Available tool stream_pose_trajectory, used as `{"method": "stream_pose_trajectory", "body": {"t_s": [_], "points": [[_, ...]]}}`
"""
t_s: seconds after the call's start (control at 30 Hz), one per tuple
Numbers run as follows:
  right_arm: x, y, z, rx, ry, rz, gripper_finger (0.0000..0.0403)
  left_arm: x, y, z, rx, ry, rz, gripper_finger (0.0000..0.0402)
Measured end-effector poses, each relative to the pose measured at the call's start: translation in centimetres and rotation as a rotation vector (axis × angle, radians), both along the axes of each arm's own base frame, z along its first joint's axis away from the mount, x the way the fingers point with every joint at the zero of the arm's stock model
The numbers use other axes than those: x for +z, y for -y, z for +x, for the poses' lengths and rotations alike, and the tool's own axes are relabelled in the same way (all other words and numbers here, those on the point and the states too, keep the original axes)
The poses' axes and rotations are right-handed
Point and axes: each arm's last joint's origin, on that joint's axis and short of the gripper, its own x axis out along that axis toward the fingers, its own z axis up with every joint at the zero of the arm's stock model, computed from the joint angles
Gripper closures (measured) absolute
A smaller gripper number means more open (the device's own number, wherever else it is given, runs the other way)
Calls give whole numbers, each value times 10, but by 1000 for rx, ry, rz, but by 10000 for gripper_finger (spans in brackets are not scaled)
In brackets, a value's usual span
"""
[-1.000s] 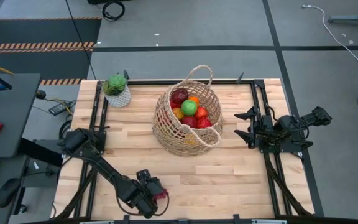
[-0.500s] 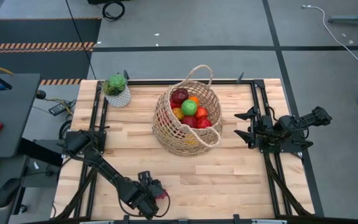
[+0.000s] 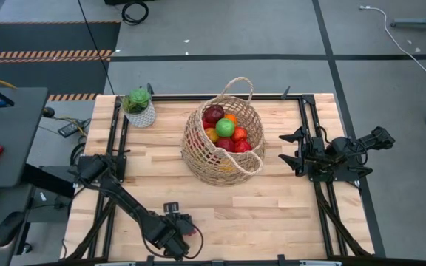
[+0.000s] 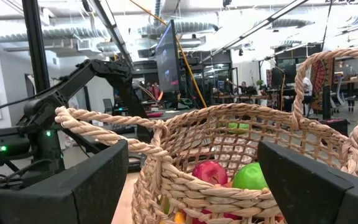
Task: Build produce basket
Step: Put the red grapes into the brown basket
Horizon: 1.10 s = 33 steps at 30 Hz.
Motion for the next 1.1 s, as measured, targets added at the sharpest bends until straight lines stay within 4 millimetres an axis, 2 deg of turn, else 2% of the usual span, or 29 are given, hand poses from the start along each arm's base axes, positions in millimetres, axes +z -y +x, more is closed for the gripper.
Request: {"method": "stream_pose_trajectory", "body": {"t_s": [0.3, 0.43, 0.7, 1.1], "points": [[0, 0, 0, 0, 0, 0, 43, 27, -5, 0, -99, -46, 182, 238], [0, 0, 0, 0, 0, 0, 43, 36, -6, 2, -143, 4, 283, 238], [0, 0, 0, 0, 0, 0, 43, 39, -9, 4, -257, 31, 418, 264], [0, 0, 0, 0, 0, 0, 43, 39, -10, 6, -358, 12, 460, 310]]}}
